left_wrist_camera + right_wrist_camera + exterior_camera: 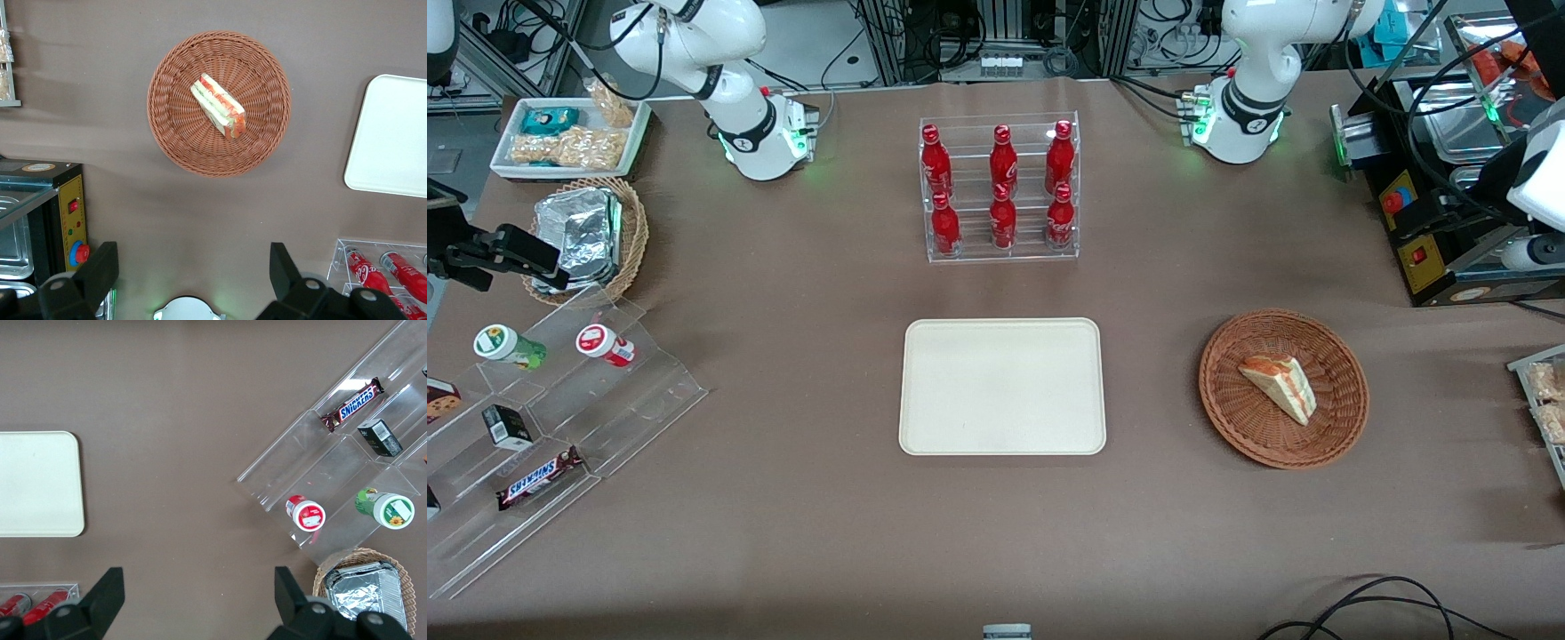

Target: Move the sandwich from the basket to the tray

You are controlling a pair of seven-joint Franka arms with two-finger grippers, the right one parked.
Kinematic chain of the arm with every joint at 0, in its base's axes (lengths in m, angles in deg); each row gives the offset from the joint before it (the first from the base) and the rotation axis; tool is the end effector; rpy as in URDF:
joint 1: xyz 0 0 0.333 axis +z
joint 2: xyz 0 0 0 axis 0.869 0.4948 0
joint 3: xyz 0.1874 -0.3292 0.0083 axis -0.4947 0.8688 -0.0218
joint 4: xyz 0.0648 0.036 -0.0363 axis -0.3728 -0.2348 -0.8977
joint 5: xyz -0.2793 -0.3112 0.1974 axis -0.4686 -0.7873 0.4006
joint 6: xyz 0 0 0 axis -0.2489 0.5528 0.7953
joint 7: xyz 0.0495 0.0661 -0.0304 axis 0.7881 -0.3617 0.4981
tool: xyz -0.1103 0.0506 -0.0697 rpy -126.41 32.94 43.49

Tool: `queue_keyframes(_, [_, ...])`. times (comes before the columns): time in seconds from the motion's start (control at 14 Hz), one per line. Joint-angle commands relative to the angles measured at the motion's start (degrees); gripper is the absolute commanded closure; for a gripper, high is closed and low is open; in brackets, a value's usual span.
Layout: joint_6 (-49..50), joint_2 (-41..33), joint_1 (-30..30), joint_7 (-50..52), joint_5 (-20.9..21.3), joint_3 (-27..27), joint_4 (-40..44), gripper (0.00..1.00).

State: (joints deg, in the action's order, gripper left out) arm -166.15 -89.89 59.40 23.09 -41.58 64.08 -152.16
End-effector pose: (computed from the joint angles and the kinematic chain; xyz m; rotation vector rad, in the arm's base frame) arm 0.6010 -0.0126 0.6600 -3.1292 -0.1801 0.1564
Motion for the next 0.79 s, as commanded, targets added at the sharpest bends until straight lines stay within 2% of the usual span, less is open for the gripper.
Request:
queue_keyframes(0.0, [1.5, 0.4, -0.2, 0.2, -0.7, 0.0, 1.2, 0.0])
queue_keyframes(0.71, [2.0, 0.8, -0.8, 0.6, 0.0, 0.7, 0.1, 0.0])
